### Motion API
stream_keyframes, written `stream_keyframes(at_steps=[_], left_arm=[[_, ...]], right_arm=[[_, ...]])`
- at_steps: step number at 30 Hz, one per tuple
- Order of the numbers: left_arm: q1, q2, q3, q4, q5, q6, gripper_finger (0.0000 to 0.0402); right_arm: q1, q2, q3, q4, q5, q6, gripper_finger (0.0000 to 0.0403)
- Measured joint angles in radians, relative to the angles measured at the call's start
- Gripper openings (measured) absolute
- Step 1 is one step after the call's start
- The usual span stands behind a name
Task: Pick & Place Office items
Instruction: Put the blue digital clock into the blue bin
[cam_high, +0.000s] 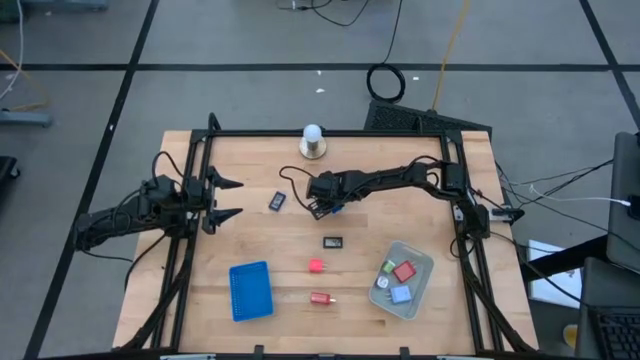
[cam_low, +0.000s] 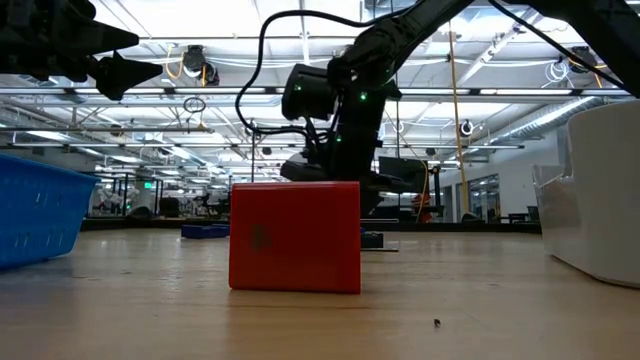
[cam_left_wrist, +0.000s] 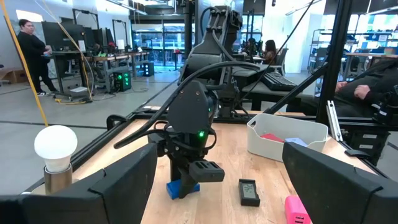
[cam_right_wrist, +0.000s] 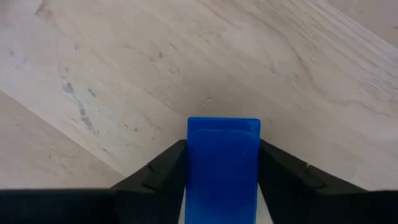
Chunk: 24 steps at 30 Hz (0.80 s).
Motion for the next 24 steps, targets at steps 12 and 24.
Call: stream_keyframes(at_steps=[12,24], left_arm=[[0.0,0.0,0.0,0.0,0.0,0.0,0.0351],[0.0,0.0,0.0,0.0,0.0,0.0,0.0351]], right_arm=[[0.028,0.0,0.0,0.016,0.012,-0.039,0.0148],[0.072,-0.079,-0.003,0.069,0.071,-0.155,0.0148]])
